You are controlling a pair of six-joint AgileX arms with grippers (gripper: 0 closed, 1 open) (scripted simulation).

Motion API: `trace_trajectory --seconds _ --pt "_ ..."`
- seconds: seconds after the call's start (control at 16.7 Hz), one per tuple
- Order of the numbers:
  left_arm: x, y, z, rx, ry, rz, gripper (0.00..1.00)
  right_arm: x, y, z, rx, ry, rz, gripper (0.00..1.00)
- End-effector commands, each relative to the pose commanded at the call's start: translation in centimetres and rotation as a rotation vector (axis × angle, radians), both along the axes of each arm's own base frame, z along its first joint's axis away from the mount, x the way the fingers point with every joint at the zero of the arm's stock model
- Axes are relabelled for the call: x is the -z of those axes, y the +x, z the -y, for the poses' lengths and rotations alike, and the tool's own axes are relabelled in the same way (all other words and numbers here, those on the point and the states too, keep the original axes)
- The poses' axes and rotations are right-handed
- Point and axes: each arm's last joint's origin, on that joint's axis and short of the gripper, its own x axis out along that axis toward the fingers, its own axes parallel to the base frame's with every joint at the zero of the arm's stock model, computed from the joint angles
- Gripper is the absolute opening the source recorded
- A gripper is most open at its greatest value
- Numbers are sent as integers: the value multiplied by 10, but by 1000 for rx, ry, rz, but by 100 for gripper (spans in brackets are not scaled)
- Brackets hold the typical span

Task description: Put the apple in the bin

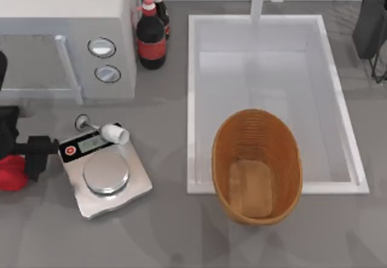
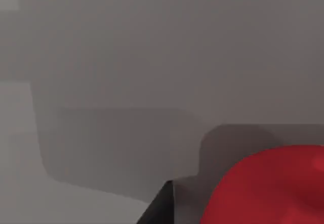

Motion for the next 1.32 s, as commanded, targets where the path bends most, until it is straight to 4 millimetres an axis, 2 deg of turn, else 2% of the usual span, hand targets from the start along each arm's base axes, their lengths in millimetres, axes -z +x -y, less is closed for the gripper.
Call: trace_trajectory --seconds 0.12,0.18,0.6,0.78,1.08,1.32 --pt "0 0 0 0 0 0 2 0 0 0 0 0 0 100" --pt "0 0 0 0 0 0 0 0 0 0 0 0 0 100" --pt "0 0 0 0 0 0 0 0 0 0 0 0 0 100" --pt "-12 -2 -3 -21 -2 14 0 0 0 0 0 0 0 100" --pt "-59 2 -27 -140 36 32 0 0 0 0 0 0 0 100" --pt "-106 6 -30 -145 36 15 0 0 0 0 0 0 0 100"
